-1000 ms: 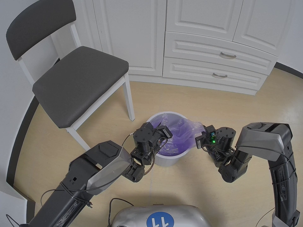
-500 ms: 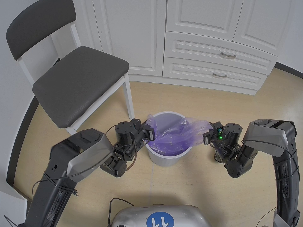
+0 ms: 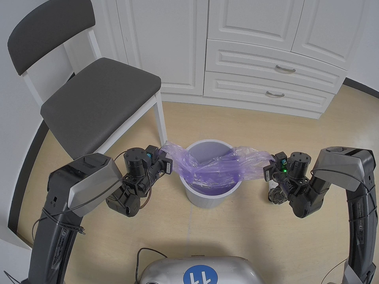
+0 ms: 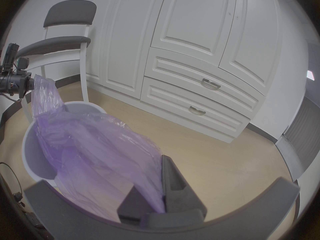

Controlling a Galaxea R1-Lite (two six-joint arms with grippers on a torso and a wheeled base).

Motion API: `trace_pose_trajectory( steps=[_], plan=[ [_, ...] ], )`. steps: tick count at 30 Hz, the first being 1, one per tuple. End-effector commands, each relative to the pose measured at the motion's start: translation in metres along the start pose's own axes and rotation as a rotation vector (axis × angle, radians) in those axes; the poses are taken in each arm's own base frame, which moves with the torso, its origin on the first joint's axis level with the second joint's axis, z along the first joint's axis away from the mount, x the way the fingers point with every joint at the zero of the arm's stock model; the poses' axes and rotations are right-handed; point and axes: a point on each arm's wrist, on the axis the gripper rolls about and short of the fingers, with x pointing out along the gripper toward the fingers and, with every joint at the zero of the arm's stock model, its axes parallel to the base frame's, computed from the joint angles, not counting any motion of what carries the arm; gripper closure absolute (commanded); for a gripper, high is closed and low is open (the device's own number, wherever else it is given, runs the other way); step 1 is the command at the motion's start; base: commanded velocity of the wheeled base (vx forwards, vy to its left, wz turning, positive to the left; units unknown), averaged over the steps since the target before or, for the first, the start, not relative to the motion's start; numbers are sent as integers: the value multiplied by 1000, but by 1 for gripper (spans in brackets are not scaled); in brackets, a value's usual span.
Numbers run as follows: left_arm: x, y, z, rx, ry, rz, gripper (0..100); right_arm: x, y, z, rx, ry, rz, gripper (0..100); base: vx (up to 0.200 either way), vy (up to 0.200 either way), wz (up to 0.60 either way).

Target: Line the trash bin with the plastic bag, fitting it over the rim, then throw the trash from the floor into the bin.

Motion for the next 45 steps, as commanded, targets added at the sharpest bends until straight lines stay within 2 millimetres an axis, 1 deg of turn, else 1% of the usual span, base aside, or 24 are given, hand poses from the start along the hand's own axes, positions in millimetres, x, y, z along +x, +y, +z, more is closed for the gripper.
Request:
trace_pose_trajectory(
  steps=[1,7,8,14,27,29,35,38,40,42,43,44,45],
  plan=[
    [-3,5,-6,2,18,11,100,1,-2,-3,-1,9,-5,100,0,0,0],
    [-2,11,-5,2,16,22,100,2,-10,-8,-7,48,-12,100,0,0,0],
    [-2,15,-6,2,17,31,100,3,-13,-11,-6,57,-1,100,0,0,0],
    [-3,22,-5,2,29,42,100,5,-22,-19,-8,97,16,100,0,0,0],
    [-3,38,-6,3,56,61,100,7,-32,-26,-6,134,20,100,0,0,0],
    [-3,44,-8,2,71,72,100,8,-36,-29,-4,138,17,100,0,0,0],
    [-4,47,-9,0,80,74,100,8,-37,-31,2,154,38,100,0,0,0],
    [-7,44,-7,-1,82,67,100,5,-37,-28,2,151,48,100,0,0,0],
    [-13,42,-3,-1,94,49,100,1,-38,-25,3,152,55,100,0,0,0],
    [-14,42,-3,-3,97,47,100,1,-38,-25,3,152,55,100,0,0,0],
    [-27,40,5,-6,113,-11,100,-6,-38,-24,2,162,69,100,0,0,0],
    [-28,40,5,-5,117,-16,100,-6,-38,-24,0,163,71,100,0,0,0],
    [-36,38,9,-7,129,-44,100,-10,-35,-23,-3,168,87,100,0,0,0]
  ],
)
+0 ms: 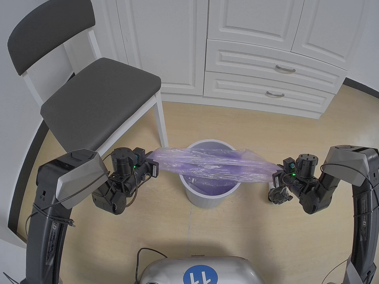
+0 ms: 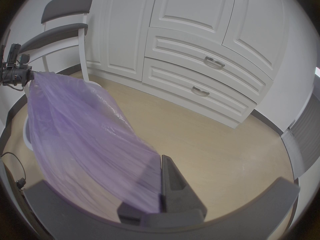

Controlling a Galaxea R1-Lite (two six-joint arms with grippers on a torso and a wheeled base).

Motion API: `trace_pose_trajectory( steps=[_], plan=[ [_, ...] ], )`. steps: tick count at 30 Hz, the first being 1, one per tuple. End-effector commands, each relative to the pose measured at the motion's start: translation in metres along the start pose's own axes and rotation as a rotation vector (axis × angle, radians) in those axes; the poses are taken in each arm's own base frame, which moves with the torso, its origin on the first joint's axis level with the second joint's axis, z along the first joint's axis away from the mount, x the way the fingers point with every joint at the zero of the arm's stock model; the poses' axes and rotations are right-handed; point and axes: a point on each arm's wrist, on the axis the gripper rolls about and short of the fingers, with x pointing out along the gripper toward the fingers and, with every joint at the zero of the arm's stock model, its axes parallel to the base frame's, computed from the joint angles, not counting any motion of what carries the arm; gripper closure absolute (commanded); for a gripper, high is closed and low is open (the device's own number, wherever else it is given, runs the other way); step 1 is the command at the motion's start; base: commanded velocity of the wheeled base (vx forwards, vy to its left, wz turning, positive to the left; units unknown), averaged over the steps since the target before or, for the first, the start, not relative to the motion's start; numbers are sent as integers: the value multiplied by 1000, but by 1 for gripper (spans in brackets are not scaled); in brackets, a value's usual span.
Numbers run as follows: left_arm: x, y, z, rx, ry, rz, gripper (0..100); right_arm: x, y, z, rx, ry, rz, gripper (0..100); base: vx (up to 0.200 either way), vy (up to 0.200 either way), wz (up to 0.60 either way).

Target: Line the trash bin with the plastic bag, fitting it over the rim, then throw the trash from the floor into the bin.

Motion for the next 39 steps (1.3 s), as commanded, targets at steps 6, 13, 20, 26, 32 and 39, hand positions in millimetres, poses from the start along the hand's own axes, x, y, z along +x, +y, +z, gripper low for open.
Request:
trace_pose_trajectory(
  steps=[6,13,20,26,32,39],
  plan=[
    [-35,-10,9,5,69,-131,100,-25,16,-6,-36,52,105,100,0,0,0],
    [-43,-11,-4,39,157,-157,100,-34,4,-25,-192,110,121,100,0,0,0],
    [-59,-9,-8,80,219,-222,100,-51,4,-23,-213,108,204,100,0,0,0],
    [-67,-5,-6,92,252,-252,100,-60,3,-25,-238,120,224,100,0,0,0],
    [-63,-8,-18,92,272,-261,100,-55,10,-32,-260,133,241,100,0,0,0],
    [-49,-15,-35,93,272,-260,100,-39,17,-35,-261,113,230,100,0,0,0]
  ],
)
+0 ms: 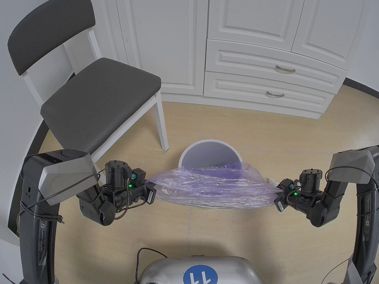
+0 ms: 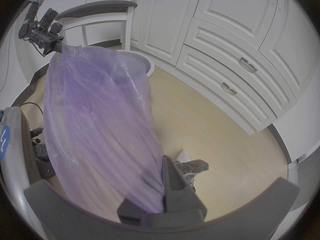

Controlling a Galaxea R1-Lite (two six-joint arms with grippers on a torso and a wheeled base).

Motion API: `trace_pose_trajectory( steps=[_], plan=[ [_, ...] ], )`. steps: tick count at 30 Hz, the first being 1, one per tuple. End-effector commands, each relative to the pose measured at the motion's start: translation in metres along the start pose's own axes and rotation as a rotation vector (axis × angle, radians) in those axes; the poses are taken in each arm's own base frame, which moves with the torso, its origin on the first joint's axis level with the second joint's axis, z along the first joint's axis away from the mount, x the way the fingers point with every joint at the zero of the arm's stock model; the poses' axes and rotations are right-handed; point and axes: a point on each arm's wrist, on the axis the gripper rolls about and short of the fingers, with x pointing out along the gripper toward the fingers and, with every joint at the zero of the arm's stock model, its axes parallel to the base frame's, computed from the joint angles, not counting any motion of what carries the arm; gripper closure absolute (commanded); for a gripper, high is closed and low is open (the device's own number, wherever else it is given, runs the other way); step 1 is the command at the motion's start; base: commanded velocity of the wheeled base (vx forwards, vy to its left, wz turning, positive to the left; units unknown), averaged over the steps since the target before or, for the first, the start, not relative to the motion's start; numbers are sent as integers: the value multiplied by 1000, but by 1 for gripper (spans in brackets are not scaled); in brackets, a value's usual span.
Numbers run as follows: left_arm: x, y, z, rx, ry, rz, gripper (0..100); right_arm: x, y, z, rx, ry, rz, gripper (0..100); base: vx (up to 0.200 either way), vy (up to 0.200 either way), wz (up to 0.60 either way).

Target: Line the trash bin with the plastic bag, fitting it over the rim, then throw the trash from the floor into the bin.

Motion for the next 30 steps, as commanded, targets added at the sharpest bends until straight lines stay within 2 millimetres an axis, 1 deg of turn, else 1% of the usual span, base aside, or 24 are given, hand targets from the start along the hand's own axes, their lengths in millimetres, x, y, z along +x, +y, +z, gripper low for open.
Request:
trace_pose_trajectory(
  steps=[1,5,6,7,8,10,11,12,14,17,22,25,26,27,29,30],
  plan=[
    [14,-6,-14,-2,14,-11,100,12,4,-3,-1,-6,-4,100,0,0,0],
    [24,-9,-15,8,-8,41,100,18,4,0,12,-17,-24,100,0,0,0],
    [24,-9,-15,8,-8,41,100,18,4,0,12,-17,-24,100,0,0,0],
    [31,-11,-14,9,-37,78,100,21,5,5,37,-33,-34,100,0,0,0],
    [34,-12,-13,7,-50,88,100,22,5,6,49,-35,-37,100,0,0,0],
    [41,-15,-9,-21,-92,107,100,25,8,11,79,-50,-40,100,0,0,0],
    [41,-15,-9,-21,-92,107,100,25,8,11,79,-50,-40,100,0,0,0],
    [45,-19,-3,-50,-121,118,100,29,10,14,96,-72,-45,100,0,0,0],
    [48,-24,2,-76,-136,128,100,33,12,15,104,-113,-60,100,0,0,0],
    [48,-28,2,-85,-137,128,100,37,13,13,103,-152,-79,100,0,0,0],
    [51,-33,-2,-84,-130,118,100,33,17,9,93,-142,-73,100,0,0,0],
    [44,-33,-4,-80,-117,110,100,22,18,5,75,-107,-58,100,0,0,0],
    [38,-32,-4,-78,-106,104,100,16,15,4,52,-98,-52,100,0,0,0],
    [38,-32,-4,-78,-106,104,100,16,15,4,52,-98,-52,100,0,0,0],
    [21,-30,6,-78,-91,69,100,9,11,1,8,-80,-59,100,0,0,0],
    [20,-30,6,-76,-90,66,100,9,11,1,6,-78,-59,100,0,0,0]
  ],
)
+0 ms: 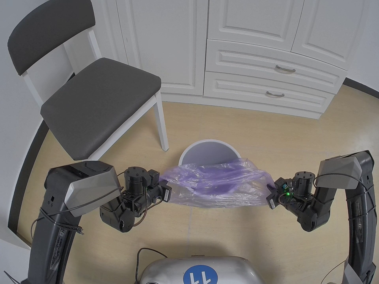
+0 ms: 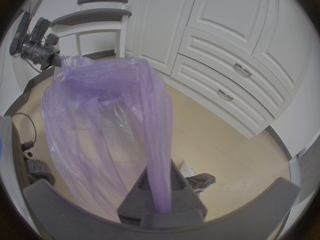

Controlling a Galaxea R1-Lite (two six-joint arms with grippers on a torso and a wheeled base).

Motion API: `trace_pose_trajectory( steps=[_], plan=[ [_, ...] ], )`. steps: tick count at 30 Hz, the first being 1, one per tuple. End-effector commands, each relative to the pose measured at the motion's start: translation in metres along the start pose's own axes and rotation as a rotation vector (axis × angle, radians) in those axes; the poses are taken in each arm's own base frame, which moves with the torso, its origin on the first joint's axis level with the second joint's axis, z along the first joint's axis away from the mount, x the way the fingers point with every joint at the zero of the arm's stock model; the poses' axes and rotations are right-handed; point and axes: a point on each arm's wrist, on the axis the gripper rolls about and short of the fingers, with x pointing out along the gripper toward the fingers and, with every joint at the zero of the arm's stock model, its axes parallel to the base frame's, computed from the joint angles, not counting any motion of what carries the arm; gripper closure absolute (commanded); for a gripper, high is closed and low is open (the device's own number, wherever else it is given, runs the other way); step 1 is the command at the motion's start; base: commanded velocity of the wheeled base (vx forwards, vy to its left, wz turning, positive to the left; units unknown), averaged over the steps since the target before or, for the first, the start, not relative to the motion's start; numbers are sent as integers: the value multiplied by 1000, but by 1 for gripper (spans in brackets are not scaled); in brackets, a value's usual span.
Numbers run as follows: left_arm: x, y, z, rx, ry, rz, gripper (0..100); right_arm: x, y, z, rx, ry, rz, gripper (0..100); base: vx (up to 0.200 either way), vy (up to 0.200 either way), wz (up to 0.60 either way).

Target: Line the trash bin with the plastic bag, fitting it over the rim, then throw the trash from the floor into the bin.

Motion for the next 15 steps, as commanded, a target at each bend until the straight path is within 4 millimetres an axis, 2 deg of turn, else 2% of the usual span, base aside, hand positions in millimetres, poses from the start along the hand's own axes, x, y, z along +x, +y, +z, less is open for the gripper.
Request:
trace_pose_trajectory(
  steps=[1,7,15],
  plan=[
    [-26,6,16,5,28,-45,100,-16,-7,-2,-50,33,3,100,0,0,0],
    [-51,21,17,80,141,-75,100,-30,-2,-9,-111,72,31,100,0,0,0],
    [-55,19,6,123,195,-105,100,-38,-1,-13,-141,100,42,100,0,0,0]
  ],
)
